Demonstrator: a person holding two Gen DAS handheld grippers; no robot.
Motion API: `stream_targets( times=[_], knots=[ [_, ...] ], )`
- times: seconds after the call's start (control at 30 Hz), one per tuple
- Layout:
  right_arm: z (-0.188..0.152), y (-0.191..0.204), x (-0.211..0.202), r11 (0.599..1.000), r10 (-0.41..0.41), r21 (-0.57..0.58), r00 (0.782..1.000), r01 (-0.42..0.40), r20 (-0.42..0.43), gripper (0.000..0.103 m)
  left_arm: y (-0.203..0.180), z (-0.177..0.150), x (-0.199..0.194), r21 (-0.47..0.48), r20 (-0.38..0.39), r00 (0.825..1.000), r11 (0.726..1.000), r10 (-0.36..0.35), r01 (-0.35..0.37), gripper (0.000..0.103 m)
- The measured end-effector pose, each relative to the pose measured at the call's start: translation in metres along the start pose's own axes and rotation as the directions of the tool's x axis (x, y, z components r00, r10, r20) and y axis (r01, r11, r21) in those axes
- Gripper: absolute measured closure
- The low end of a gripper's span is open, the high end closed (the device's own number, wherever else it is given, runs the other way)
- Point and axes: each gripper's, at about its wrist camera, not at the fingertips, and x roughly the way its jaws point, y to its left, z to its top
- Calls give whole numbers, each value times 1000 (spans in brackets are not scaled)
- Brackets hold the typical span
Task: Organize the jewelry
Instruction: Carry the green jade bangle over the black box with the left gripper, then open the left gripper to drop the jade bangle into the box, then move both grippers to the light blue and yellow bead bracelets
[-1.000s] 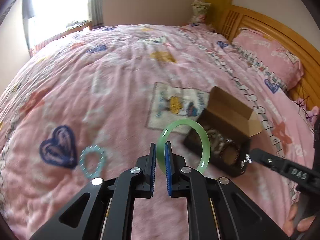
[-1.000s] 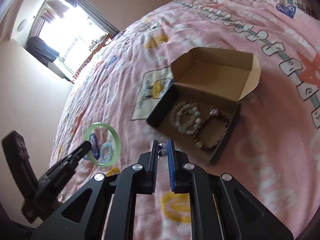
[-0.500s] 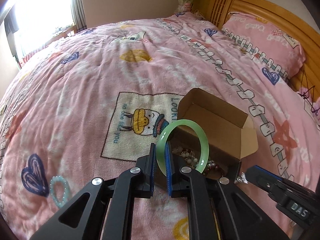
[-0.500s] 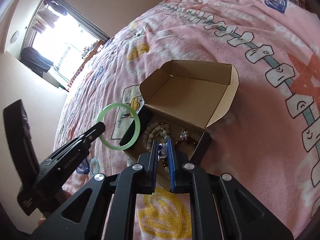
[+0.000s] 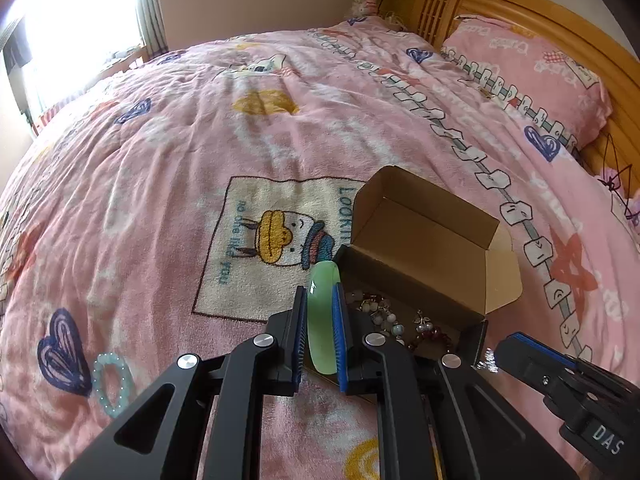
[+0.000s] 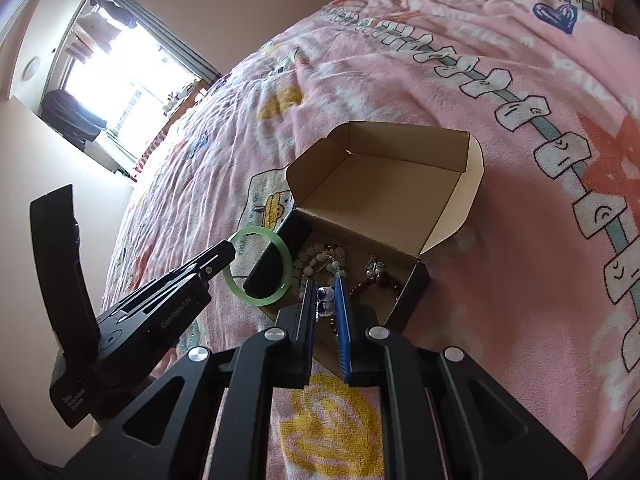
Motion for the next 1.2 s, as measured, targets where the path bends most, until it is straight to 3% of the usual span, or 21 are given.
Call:
stream_targets(
  times=[0.17, 0.27, 0.33, 0.47, 0.57, 0.67, 0.73, 0.9, 0.93, 0.97, 1.0, 1.1, 1.2],
  knots=[
    [2, -4, -2, 1000, 9, 14, 1000, -9, 4, 90, -6, 0, -2, 15, 1, 1000, 1000, -14, 14, 90],
    [3, -5, -6, 1000, 7, 21, 1000, -8, 14, 90, -9, 1, -9, 35, 17, 1000, 999, -17, 16, 79],
    [4, -6, -10, 1000, 12, 25, 1000, -13, 23, 90, -10, 2, -15, 42, 28, 1000, 999, -8, 7, 63],
    [4, -8, -15, 1000, 11, 28, 999, -12, 30, 90, -1, 2, -33, 24, 55, 998, 1000, -16, 15, 60],
    [3, -4, -16, 1000, 18, 25, 999, -19, 29, 90, 15, -8, -47, 20, 53, 998, 1000, 15, -16, 60],
    [0, 9, -19, 999, 50, 3, 998, -50, 26, 90, 50, -36, -70, 20, 49, 994, 995, 96, -97, 54],
    [-5, 28, -18, 995, 89, -36, 996, -89, 9, 90, 81, -61, -88, -24, 47, 991, 992, 128, -127, 41],
    [-31, 88, -14, 977, 121, -172, 992, -125, -35, 88, 156, -118, -120, -169, 33, 981, 969, 190, -182, 39],
    [-37, 98, -13, 972, 126, -193, 991, -132, -42, 82, 167, -126, -124, -200, 36, 980, 962, 195, -184, 39],
    [-43, 108, -12, 967, 129, -216, 990, -138, -52, 73, 181, -135, -127, -243, 34, 981, 954, 190, -177, 39],
    [-53, 121, -9, 958, 131, -248, 989, -144, -65, 70, 190, -140, -127, -271, 32, 983, 949, 178, -163, 39],
    [-76, 145, 4, 945, 96, -306, 991, -119, -89, 70, 220, -155, -116, -386, 19, 994, 918, 111, -95, 39],
    [-97, 156, 13, 943, 33, -329, 998, -51, -61, 70, 237, -162, -98, -462, 2, 1000, 887, 31, -26, 39]
  ],
)
